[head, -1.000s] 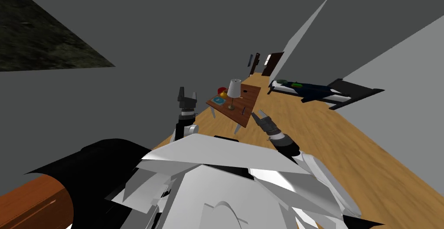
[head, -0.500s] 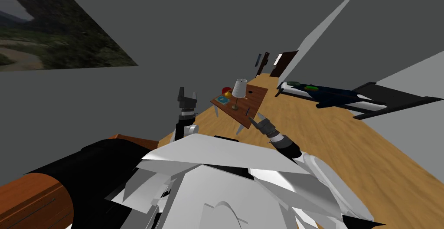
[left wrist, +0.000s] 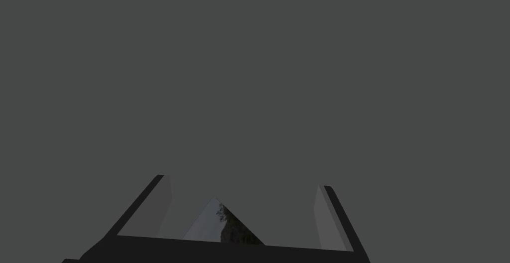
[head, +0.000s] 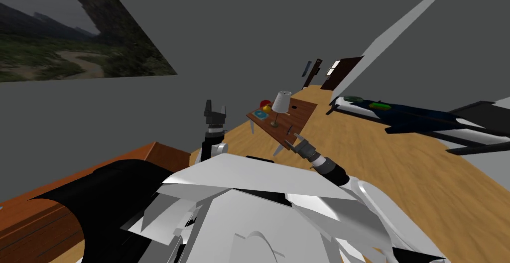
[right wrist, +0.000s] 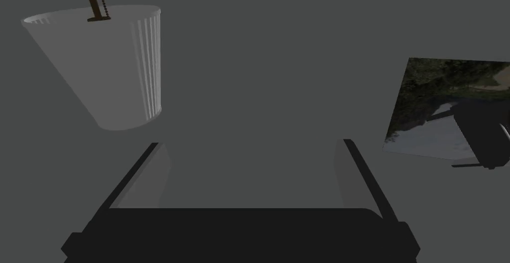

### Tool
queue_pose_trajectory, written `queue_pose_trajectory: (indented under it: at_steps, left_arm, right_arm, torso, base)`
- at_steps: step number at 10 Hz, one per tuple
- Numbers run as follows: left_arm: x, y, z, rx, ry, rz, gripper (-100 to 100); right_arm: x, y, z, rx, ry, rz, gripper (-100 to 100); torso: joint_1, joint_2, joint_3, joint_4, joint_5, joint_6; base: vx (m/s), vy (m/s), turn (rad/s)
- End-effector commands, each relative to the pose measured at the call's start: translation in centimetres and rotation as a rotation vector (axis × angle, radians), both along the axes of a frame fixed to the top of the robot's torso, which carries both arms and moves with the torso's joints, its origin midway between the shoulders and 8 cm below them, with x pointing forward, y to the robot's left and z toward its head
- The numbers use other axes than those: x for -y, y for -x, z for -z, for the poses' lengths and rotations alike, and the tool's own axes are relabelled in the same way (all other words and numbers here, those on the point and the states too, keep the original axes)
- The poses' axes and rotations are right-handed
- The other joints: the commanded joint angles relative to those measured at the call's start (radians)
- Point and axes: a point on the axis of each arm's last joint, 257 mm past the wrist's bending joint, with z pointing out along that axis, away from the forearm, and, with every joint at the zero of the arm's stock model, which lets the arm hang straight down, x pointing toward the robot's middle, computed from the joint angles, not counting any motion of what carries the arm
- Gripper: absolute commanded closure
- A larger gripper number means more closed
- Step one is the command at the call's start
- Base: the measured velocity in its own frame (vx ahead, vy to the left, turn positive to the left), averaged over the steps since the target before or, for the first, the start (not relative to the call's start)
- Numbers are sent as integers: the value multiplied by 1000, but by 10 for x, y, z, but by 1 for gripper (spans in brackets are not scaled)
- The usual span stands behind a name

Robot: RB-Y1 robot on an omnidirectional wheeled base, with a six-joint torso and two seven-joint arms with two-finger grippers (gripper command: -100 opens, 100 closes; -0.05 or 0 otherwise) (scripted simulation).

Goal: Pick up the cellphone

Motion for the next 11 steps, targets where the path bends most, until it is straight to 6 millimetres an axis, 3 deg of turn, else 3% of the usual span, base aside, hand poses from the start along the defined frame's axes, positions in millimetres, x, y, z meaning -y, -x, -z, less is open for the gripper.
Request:
queue_pose_trajectory:
  at_steps: [1,4,6,11]
  left_arm:
    - [0,0,0,0,0,0,0]
    - [0,0,0,0,0,0,0]
    - [0,0,0,0,0,0,0]
    - [0,0,0,0,0,0,0]
  right_arm:
    - [-2,1,4,-1,31,-5,-100]
    - [7,16,39,-37,208,-61,-100]
    - [9,17,47,-38,251,-63,-100]
    - [37,45,103,-109,520,-162,-100]
  torso:
    - [0,0,0,0,0,0]
    - [0,-1,0,0,0,0]
    - [0,-1,0,0,0,0]
    - [-1,-2,-1,0,0,1]
  base:
    - [-6,-2,-36]
    - [-10,4,270]
    - [-3,-6,65]
    - [10,-7,259]
